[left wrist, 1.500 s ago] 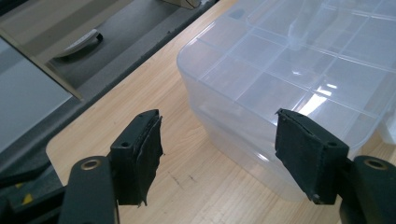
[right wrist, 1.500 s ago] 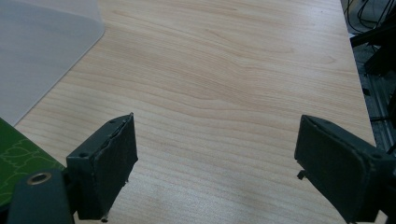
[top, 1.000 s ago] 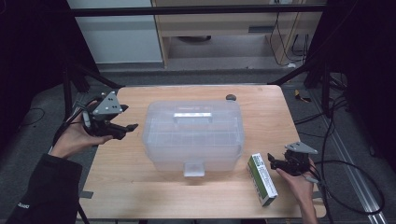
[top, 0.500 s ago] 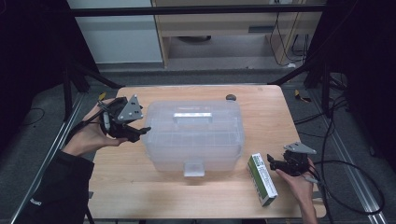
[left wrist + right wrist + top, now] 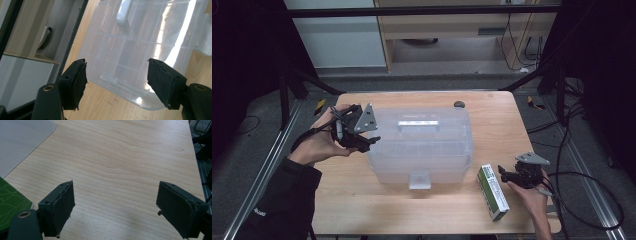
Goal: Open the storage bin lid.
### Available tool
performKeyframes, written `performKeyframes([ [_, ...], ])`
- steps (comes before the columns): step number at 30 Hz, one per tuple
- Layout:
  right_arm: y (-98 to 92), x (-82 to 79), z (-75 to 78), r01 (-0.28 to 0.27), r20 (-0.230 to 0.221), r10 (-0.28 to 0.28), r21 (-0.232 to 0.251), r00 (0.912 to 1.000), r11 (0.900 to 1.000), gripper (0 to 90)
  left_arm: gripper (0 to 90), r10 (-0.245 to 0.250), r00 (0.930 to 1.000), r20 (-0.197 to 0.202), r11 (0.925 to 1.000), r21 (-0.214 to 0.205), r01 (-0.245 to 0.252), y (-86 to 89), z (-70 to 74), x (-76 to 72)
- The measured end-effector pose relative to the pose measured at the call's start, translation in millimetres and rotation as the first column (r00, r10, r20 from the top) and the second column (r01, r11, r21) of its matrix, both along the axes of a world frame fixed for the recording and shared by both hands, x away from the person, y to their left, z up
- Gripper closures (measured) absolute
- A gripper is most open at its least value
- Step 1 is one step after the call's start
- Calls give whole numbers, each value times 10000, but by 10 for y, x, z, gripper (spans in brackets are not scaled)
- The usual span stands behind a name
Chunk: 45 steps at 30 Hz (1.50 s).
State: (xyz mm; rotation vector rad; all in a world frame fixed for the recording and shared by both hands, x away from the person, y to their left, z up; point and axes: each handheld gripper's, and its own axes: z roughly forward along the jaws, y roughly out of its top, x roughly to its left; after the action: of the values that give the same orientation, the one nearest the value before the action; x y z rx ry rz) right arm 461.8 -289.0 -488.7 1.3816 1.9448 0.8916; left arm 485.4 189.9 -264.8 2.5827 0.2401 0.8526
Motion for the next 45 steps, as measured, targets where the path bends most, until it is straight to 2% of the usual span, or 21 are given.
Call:
performKeyframes([
  [6, -1, -3, -8, 1, -33, -1, -49, 10000, 10000, 162, 320, -263, 9996, 130, 9980, 575, 255, -124, -11, 31],
  [16, -1, 3, -16, -54, -108, 55, 70, 9999, 10000, 185, 355, -665, 9973, 315, 9914, 1149, 624, -306, -31, 85],
  [23, -4, 7, -19, -131, -138, 132, 81, 9998, 9999, 208, 379, -922, 9953, 295, 9887, 1210, 880, -441, -43, 120],
  [29, -6, 5, -18, -173, -179, 175, 94, 9997, 9998, 222, 401, -1047, 9938, 377, 9829, 1563, 976, -546, -60, 152],
  [40, -1, 6, -22, -220, -254, 221, 59, 9994, 9997, 243, 421, -1229, 9911, 509, 9774, 1793, 1119, -679, -98, 207],
  [45, 1, 7, -23, -304, -242, 306, 47, 9992, 9995, 260, 439, -1346, 9895, 525, 9718, 2021, 1215, -754, -143, 248],
])
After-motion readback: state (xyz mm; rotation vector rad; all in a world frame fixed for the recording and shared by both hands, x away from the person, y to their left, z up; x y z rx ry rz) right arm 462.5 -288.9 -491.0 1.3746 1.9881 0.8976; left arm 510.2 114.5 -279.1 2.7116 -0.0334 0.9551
